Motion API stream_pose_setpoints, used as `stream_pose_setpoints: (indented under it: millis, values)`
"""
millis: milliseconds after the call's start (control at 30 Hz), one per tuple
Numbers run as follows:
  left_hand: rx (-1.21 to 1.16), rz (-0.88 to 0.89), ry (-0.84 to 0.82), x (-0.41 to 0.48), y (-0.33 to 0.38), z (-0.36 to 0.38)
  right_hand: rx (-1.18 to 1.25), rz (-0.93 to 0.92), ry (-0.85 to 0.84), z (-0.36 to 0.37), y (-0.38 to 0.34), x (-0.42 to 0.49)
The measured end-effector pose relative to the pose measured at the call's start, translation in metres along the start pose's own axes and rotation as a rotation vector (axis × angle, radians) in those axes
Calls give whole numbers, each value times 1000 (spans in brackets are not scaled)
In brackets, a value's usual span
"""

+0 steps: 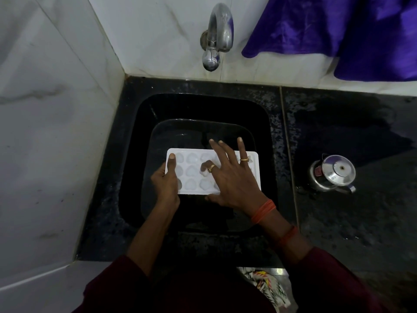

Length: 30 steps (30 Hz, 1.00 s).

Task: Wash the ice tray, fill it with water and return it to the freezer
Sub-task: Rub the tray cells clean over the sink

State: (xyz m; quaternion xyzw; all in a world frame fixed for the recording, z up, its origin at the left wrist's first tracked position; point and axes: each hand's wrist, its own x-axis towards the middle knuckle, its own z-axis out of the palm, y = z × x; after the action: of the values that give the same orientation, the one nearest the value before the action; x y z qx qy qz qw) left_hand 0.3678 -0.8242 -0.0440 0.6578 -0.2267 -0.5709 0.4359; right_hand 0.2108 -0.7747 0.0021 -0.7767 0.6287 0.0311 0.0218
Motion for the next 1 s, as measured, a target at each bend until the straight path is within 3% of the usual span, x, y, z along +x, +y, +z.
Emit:
stream_pose_setpoints:
  millis: [200,600,833,1000]
  values:
    - [20,0,3,-3,0,-1,98,74,-69,-1,2,7]
    - [11,6,-1,-9,-1,-5,67,7,-180,-3,4,12]
    - [7,-6,1,-6,-3,-5,38,43,-96,-1,6,12]
    - [20,8,-6,-4,-2,-4,49,39,-142,-1,8,12]
